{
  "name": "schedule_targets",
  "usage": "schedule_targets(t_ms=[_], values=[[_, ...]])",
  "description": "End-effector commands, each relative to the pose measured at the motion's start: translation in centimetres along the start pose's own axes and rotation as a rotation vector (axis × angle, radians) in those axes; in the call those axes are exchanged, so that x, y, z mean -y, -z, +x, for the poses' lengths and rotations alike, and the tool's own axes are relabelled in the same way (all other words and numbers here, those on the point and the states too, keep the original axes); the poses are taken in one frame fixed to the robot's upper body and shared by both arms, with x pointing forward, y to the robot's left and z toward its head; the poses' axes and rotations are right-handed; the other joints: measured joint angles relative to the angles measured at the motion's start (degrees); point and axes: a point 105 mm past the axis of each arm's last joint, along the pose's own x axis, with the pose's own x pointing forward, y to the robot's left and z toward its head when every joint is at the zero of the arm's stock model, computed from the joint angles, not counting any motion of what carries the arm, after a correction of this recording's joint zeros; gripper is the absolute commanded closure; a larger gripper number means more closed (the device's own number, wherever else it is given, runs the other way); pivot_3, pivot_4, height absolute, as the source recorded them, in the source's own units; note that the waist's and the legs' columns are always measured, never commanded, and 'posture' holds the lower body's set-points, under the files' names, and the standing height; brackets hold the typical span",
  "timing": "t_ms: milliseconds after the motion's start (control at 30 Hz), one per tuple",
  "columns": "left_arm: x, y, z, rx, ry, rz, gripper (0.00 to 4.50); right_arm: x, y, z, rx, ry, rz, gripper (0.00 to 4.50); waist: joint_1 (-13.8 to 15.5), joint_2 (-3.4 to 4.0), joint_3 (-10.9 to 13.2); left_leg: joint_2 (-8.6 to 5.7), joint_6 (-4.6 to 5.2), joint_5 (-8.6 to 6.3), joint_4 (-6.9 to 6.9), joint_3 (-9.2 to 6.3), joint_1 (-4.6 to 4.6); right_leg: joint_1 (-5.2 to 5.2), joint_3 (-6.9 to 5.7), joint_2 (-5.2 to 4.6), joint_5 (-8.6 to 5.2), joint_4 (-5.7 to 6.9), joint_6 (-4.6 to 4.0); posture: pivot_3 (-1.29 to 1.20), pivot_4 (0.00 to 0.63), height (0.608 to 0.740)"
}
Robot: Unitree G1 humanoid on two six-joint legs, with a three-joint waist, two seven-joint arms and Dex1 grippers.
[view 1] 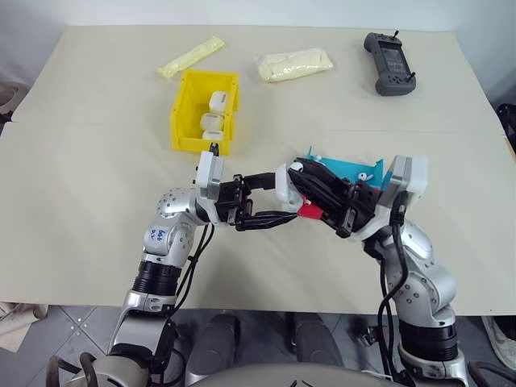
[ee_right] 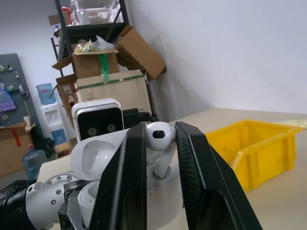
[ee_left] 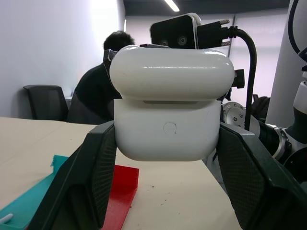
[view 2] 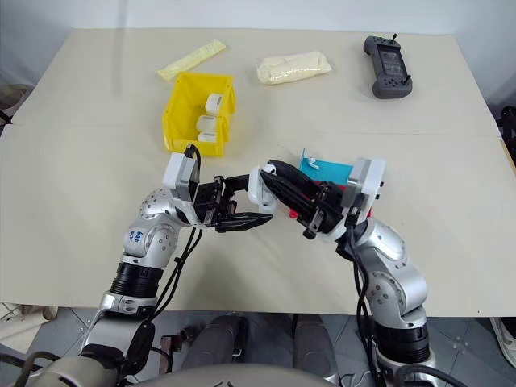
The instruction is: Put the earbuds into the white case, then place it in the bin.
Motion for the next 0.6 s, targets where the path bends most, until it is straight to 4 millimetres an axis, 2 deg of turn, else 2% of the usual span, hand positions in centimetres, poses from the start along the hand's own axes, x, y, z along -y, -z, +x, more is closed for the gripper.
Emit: schedule_targets(t_ms=[33,200,333,600], values=[[0.3,-1.2,0.7,0.04,0.03,0.044,1.73,-0.3,0.6,0.0,-0.043,-0.027,-0.012,3.99,0.04,0.0,0.0,0.0,0.0,0.0,0.0,0.0,0.0,0.0,0.0,0.0,0.0,0.0,0.0,0.0,0.15,0.74],[0.0,-1.3,0.8,0.048,0.021,0.054,1.73,0.0,1.3,-0.4,-0.098,-0.035,-0.018,3.99,0.02,0.0,0.0,-0.01,0.0,0.0,0.0,0.0,0.0,0.01,0.0,-0.02,0.0,-0.03,0.0,0.0,0.15,0.74],[-0.1,-1.3,0.9,0.052,0.019,0.061,1.73,0.3,1.0,-0.3,-0.095,-0.032,0.013,3.99,0.01,0.0,0.0,-0.01,0.0,0.0,0.0,0.0,0.0,0.01,0.0,-0.01,0.0,-0.02,0.0,0.0,0.15,0.74],[-0.5,-1.2,1.2,0.067,0.017,0.085,1.73,0.3,-0.3,0.1,-0.094,-0.094,-0.002,1.36,0.04,0.0,0.0,-0.02,0.0,0.0,0.0,0.0,0.0,0.01,-0.01,-0.03,0.0,-0.09,0.0,0.0,0.15,0.74]])
